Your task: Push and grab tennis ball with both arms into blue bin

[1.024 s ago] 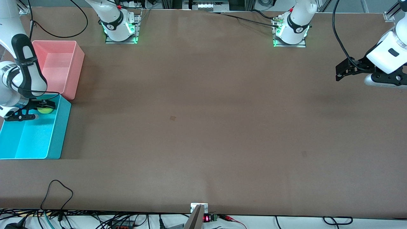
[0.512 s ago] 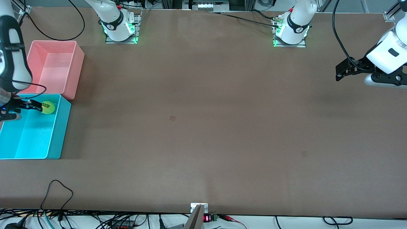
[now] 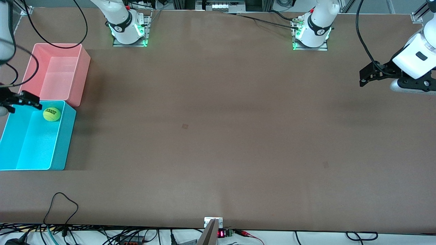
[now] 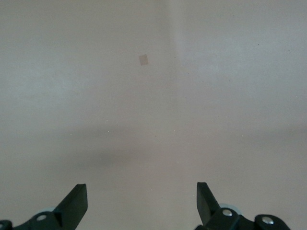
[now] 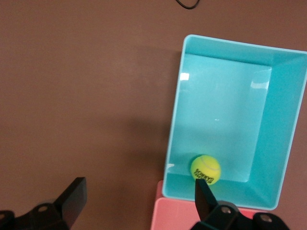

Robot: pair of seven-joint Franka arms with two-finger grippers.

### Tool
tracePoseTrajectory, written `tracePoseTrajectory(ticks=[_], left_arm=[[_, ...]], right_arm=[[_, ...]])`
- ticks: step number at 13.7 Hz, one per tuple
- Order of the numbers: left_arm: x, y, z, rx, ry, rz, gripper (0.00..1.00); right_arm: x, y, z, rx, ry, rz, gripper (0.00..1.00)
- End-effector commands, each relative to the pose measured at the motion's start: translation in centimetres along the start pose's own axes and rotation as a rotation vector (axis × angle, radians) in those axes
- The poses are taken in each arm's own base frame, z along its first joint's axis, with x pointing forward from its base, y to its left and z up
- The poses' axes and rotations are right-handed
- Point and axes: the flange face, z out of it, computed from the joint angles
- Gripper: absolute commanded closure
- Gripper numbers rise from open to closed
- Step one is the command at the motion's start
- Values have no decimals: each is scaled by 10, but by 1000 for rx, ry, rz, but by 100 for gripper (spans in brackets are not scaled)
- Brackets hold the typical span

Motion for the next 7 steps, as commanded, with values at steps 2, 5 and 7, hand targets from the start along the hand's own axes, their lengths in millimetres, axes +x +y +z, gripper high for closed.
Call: tracePoseTrajectory(ticks=[2, 5, 7], left_arm=[[-6, -1, -3, -4, -3, 3, 0], [-6, -2, -3, -4, -4, 1, 0], [-7, -2, -2, -2, -14, 1, 0]], right_arm=[[13, -80, -82, 26, -40, 53, 0], [12, -131, -114, 25, -54, 67, 0], [11, -137, -114, 10, -69, 53, 0]])
